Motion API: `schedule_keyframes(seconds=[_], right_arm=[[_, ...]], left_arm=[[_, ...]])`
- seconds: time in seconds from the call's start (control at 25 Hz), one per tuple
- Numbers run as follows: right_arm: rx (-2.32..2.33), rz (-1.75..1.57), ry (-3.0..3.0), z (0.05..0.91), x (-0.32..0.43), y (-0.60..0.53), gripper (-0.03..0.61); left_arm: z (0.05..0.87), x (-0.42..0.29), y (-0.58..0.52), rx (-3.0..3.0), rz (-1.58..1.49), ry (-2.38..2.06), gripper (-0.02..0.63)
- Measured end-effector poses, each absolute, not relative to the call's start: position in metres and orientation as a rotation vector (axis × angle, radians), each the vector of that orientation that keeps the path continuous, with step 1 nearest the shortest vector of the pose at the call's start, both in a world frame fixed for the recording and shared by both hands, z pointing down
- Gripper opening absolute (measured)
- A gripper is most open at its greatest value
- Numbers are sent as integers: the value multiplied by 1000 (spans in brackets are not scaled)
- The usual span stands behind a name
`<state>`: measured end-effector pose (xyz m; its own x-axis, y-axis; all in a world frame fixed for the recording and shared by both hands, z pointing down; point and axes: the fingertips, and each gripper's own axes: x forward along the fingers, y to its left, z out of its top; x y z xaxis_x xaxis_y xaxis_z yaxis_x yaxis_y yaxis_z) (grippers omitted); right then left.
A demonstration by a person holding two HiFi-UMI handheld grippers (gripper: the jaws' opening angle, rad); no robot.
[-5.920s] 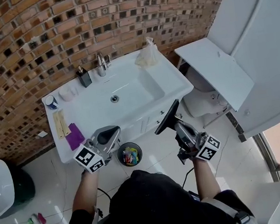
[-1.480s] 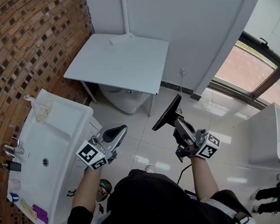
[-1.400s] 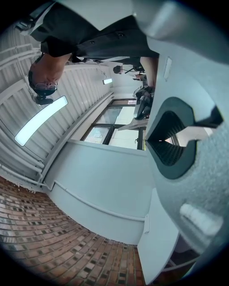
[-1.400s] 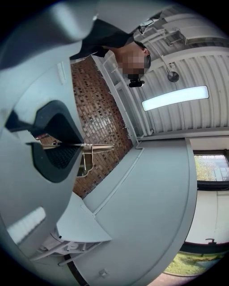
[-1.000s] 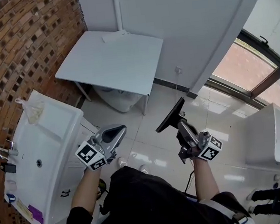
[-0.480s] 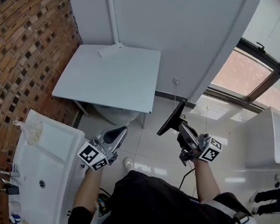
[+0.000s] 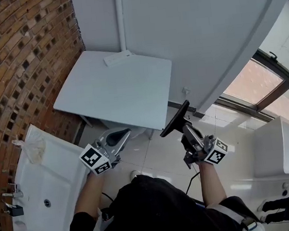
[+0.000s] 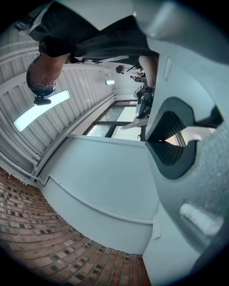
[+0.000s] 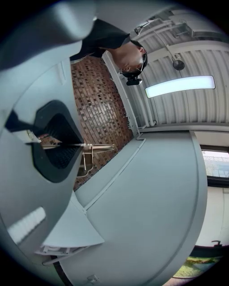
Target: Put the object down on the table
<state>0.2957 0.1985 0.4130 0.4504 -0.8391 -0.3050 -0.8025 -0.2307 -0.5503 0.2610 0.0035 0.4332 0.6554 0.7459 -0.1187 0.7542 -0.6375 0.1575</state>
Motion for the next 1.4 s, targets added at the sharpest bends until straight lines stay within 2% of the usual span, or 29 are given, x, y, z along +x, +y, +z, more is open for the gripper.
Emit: schedule_keyframes(seconds=[0.84, 1.08, 1.4], right_arm=[[-2058, -130, 1282, 427, 354, 159, 8], [-2023, -146, 1317, 434, 393, 153, 8], [-1999, -146, 1393, 423, 475, 162, 8]], left_arm=[[451, 320, -56, 2706, -29, 1153, 0], [458, 345, -61, 2743, 4, 1110, 0], [444, 414, -52, 2783, -55, 1045, 0]])
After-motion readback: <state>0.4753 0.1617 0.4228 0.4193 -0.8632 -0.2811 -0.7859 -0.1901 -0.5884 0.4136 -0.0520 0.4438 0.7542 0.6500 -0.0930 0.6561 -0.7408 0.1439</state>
